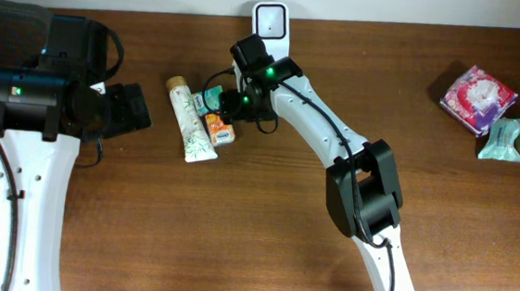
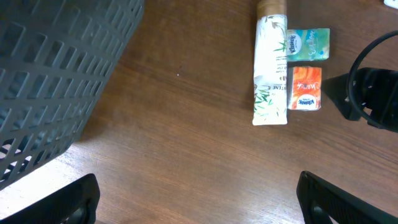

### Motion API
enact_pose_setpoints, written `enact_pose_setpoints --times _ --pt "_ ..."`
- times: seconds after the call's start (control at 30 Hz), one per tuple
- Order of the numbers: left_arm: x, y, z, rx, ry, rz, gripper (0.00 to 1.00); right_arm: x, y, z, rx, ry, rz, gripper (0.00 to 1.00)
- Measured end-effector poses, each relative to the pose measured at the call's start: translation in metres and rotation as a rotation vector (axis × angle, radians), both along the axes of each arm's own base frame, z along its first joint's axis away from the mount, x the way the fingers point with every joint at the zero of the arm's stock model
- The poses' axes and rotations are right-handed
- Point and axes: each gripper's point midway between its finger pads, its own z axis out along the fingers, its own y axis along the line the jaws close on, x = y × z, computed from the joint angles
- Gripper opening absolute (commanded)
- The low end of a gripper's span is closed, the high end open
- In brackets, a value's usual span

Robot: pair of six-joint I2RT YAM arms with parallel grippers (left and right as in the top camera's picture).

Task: Scan the item barcode
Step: 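Reach the right gripper to the orange small box and grasp it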

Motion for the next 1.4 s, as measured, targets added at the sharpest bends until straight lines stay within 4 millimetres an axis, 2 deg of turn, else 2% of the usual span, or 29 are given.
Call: enact_pose_setpoints --times 0.2,0.27,0.3,0.33,0.37,0.4,0.43,0.5,0.53,0.57,0.6,0.63,0.67,0.73,0.77,0.8,0.83,0.9,0.93,1.0,1.03,1.07,1.1,1.2,1.27,1.33,1.4 --pt "0.000 0.000 0.000 0.000 0.000 0.000 0.99 0.000 0.001 0.000 0.001 0.000 -0.003 0.54" --pt "0.000 0.000 0.000 0.000 0.000 0.000 0.99 0.000 0.014 -0.004 0.016 -0.020 0.013 0.54" --pt "0.000 0.000 0.000 0.000 0.000 0.000 0.99 -0.004 0.022 -0.014 0.012 -0.013 0.027 0.52" --pt "0.000 0.000 0.000 0.000 0.000 0.000 0.99 -0.007 0.025 -0.023 0.006 -0.002 0.034 0.44" --pt "0.000 0.000 0.000 0.000 0.000 0.000 0.99 -0.010 0.027 -0.032 -0.003 0.010 0.040 0.30" --pt "0.000 0.000 0.000 0.000 0.000 0.000 0.99 -0.011 0.027 -0.038 -0.007 0.021 0.038 0.21" --pt "0.000 0.000 0.000 0.000 0.000 0.000 0.99 -0.012 0.026 -0.039 -0.010 0.026 0.035 0.18" --pt "0.000 0.000 0.000 0.000 0.000 0.000 0.99 -0.014 0.018 -0.040 -0.051 0.035 0.023 0.18" --pt "0.000 0.000 0.000 0.000 0.000 0.000 0.99 -0.017 0.007 -0.040 -0.103 0.046 0.009 0.20" --pt "0.000 0.000 0.000 0.000 0.000 0.000 0.99 -0.019 -0.012 -0.039 -0.180 0.056 -0.015 0.24" --pt "0.000 0.000 0.000 0.000 0.000 0.000 0.99 -0.016 -0.028 -0.038 -0.215 0.065 -0.041 0.44" --pt "0.000 0.000 0.000 0.000 0.000 0.000 0.99 -0.016 -0.044 -0.036 -0.247 0.081 -0.061 0.90" --pt "0.000 0.000 0.000 0.000 0.000 0.000 0.99 -0.014 -0.054 -0.036 -0.266 0.087 -0.073 0.99" --pt "0.000 0.000 0.000 0.000 0.000 0.000 0.99 -0.011 -0.070 -0.030 -0.301 0.095 -0.079 0.99" --pt "0.000 0.000 0.000 0.000 0.000 0.000 0.99 -0.020 -0.076 -0.012 -0.330 0.127 -0.073 0.99" --pt "0.000 0.000 0.000 0.000 -0.002 0.000 0.99 -0.016 -0.072 0.003 -0.316 0.102 -0.071 1.00" --pt "0.000 0.000 0.000 0.000 -0.001 0.000 0.99 -0.014 -0.067 0.023 -0.303 0.073 -0.068 0.97" --pt "0.000 0.000 0.000 0.000 0.000 0.000 0.99 -0.016 -0.046 0.040 -0.277 0.020 -0.037 0.87" --pt "0.000 0.000 0.000 0.000 0.000 0.000 0.99 -0.022 -0.024 0.041 -0.263 -0.012 -0.001 0.85" --pt "0.000 0.000 0.000 0.000 0.000 0.000 0.99 -0.024 -0.001 0.041 -0.264 -0.075 0.030 0.84" --pt "0.000 0.000 0.000 0.000 0.000 0.000 0.99 -0.026 0.002 0.033 -0.311 -0.106 0.023 0.78" --pt "0.000 0.000 0.000 0.000 0.000 0.000 0.99 -0.030 0.002 0.022 -0.363 -0.123 0.015 0.72" --pt "0.000 0.000 0.000 0.000 0.000 0.000 0.99 -0.026 0.005 0.013 -0.372 -0.153 -0.001 0.67" --pt "0.000 0.000 0.000 0.000 0.000 0.000 0.99 -0.027 -0.011 -0.027 -0.449 -0.157 -0.021 0.39" --pt "0.000 0.000 0.000 0.000 0.000 0.000 0.99 -0.026 -0.013 -0.035 -0.460 -0.164 -0.026 0.38" --pt "0.000 0.000 0.000 0.000 0.000 0.000 0.99 -0.026 -0.016 -0.040 -0.473 -0.170 -0.032 0.04" --pt "0.000 0.000 0.000 0.000 0.000 0.000 0.99 -0.023 -0.017 -0.039 -0.480 -0.187 -0.043 0.04"
